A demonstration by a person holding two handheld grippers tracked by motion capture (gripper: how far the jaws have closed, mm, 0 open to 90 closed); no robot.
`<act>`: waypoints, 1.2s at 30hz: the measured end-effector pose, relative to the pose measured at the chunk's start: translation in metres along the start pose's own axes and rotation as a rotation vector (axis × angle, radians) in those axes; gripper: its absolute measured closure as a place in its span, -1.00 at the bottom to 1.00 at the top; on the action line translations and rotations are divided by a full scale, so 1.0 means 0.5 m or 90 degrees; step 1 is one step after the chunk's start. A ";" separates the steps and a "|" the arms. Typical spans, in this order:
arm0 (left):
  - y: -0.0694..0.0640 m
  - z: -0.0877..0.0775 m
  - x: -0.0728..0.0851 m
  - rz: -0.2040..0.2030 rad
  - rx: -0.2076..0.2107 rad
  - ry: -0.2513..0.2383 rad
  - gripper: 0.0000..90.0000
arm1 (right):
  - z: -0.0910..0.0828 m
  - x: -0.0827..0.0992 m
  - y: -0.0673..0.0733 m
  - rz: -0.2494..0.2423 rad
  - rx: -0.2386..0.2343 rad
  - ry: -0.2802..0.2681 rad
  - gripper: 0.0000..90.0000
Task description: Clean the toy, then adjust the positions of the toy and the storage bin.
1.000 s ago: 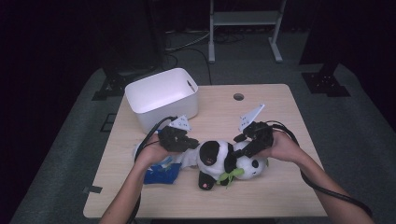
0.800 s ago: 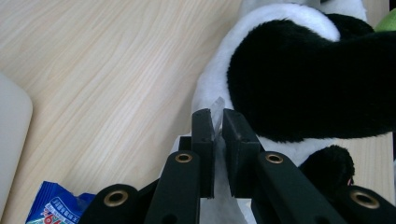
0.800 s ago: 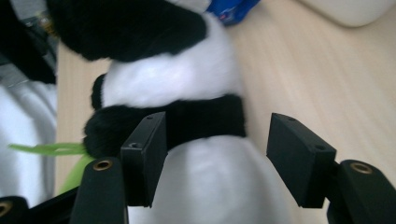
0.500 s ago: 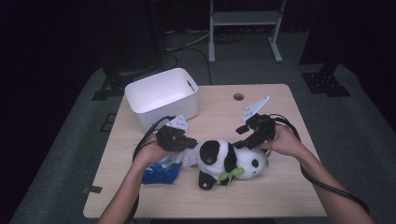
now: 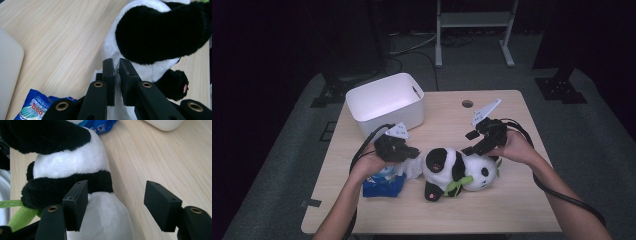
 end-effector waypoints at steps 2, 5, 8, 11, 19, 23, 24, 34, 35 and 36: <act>0.002 -0.002 0.003 0.001 -0.002 0.001 0.84 | -0.002 -0.002 -0.005 0.002 0.002 -0.002 -0.24; 0.006 -0.008 0.007 -0.003 -0.006 -0.001 0.84 | -0.005 -0.006 -0.012 0.002 0.007 -0.003 -0.25; 0.006 -0.015 0.012 -0.006 -0.007 -0.001 0.84 | -0.008 -0.013 -0.017 0.007 0.010 -0.003 -0.25; 0.008 -0.021 0.019 -0.007 -0.010 0.000 0.84 | -0.008 -0.019 -0.022 0.005 0.012 -0.005 -0.26; 0.011 -0.026 0.031 -0.012 -0.012 0.000 0.84 | 0.004 -0.025 -0.028 0.003 0.008 0.001 -0.26; 0.012 -0.026 0.033 -0.012 -0.012 -0.002 0.84 | 0.009 -0.026 -0.029 0.002 0.007 0.005 -0.27; 0.012 -0.026 0.033 -0.014 -0.012 -0.003 0.84 | 0.010 -0.026 -0.030 0.003 0.005 0.003 -0.27; 0.015 -0.036 0.041 -0.024 -0.016 -0.008 0.84 | 0.011 -0.037 -0.043 -0.001 0.003 -0.005 -0.29; 0.015 -0.038 0.042 -0.023 -0.017 -0.007 0.84 | 0.012 -0.040 -0.044 -0.007 0.002 -0.007 -0.28; 0.015 -0.039 0.043 -0.021 -0.016 -0.007 0.84 | 0.012 -0.041 -0.044 -0.006 0.001 -0.005 -0.29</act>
Point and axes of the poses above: each handheld gripper's, and its own axes: z roughly forward along the jaws, x roughly out of its underside, y roughly to its left, the point moved 10 cm from there along z, roughly forward along the jaws, and after that the axes turned 10 degrees about -x, right-handed, at the moved point
